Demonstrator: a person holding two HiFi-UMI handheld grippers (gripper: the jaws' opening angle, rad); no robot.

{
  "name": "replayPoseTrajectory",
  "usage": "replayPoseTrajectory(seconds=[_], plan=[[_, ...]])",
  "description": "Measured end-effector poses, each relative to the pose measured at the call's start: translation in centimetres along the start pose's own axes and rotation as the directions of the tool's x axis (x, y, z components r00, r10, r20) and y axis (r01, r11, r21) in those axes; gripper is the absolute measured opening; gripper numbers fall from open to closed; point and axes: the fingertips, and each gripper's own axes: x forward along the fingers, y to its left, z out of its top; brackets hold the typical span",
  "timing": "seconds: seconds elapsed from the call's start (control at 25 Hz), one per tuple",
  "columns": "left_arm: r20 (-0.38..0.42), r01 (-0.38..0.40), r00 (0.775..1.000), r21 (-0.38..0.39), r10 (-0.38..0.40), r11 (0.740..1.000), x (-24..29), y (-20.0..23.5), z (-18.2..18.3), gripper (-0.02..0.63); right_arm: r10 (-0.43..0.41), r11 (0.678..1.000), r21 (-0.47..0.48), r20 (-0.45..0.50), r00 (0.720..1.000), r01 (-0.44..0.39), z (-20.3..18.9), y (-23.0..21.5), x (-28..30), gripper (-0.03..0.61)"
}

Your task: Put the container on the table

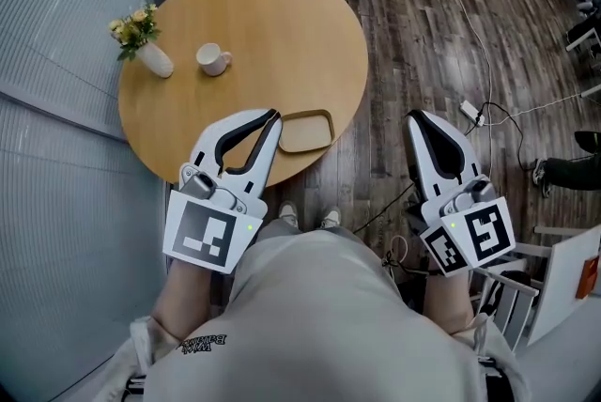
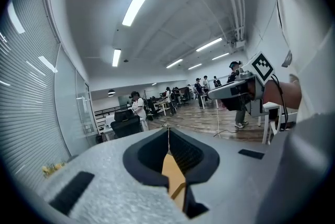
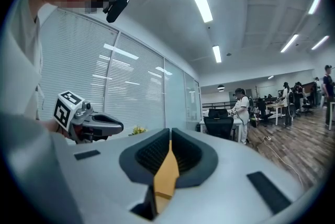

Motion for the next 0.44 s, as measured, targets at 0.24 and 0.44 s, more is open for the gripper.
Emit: replayPoseTrajectory(seconds=[0.24, 0.44], plan=[[0.004, 0.006, 1.000, -0.009, -0.005, 1.000, 0.5, -0.4, 0.2, 0.026, -0.020, 1.000, -0.007, 0.001, 1.000, 0.020, 0.1, -0.9, -0.4, 0.035], [-0.015, 0.007, 1.000, -0.001, -0.007, 1.000, 1.3, -0.3, -0.7, 0.026, -0.021, 1.000, -0.008, -0.010, 1.000, 0.021, -0.6, -1.2, 0.0, 0.035]])
